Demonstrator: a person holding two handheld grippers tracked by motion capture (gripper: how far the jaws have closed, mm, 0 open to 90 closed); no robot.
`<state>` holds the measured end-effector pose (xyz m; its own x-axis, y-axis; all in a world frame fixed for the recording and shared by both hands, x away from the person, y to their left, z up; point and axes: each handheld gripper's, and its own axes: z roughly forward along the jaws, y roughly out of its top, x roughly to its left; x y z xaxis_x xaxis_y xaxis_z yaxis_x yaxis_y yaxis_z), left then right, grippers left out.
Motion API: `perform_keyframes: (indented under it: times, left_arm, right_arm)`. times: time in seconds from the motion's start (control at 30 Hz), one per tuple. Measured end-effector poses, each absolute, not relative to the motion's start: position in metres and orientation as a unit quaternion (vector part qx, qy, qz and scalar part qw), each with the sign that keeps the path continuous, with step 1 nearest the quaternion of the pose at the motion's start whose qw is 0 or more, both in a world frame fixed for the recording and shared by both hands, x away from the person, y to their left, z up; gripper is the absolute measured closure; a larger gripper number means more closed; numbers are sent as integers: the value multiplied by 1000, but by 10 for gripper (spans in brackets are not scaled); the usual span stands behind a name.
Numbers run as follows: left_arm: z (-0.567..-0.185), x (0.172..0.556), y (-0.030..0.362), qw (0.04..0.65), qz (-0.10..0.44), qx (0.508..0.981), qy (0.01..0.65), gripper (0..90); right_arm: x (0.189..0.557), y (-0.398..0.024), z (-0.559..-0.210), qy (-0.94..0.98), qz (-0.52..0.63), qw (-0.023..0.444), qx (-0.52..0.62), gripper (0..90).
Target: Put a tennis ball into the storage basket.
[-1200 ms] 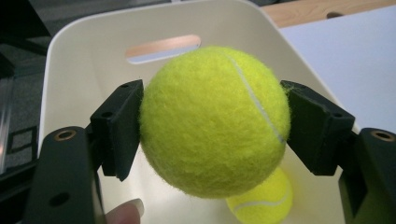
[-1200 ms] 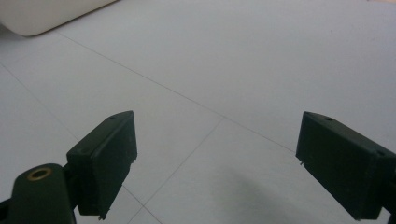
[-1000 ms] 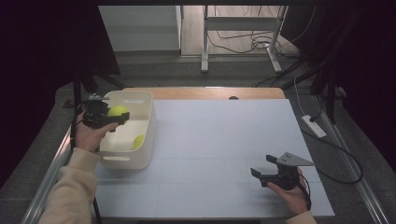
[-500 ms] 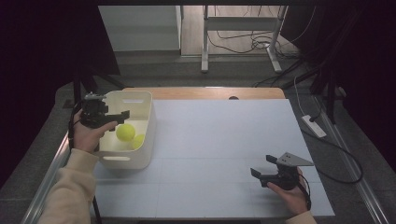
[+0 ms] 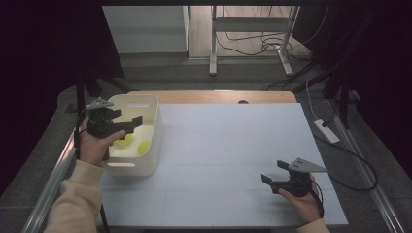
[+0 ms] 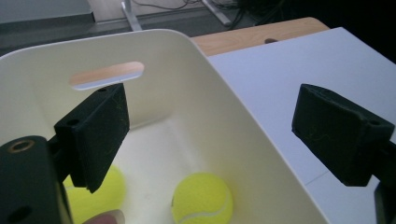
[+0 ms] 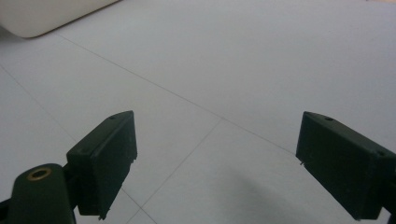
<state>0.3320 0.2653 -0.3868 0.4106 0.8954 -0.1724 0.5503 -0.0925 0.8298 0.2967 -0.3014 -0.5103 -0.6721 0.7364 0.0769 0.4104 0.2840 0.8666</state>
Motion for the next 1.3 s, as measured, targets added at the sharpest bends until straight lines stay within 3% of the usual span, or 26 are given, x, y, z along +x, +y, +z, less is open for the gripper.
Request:
perform_keyframes:
  times: [1.3]
  left_arm:
    - [-413,273,225,524,146,740,397,131]
  right_arm:
    - [299,-297,-509,783,475,170,363,125]
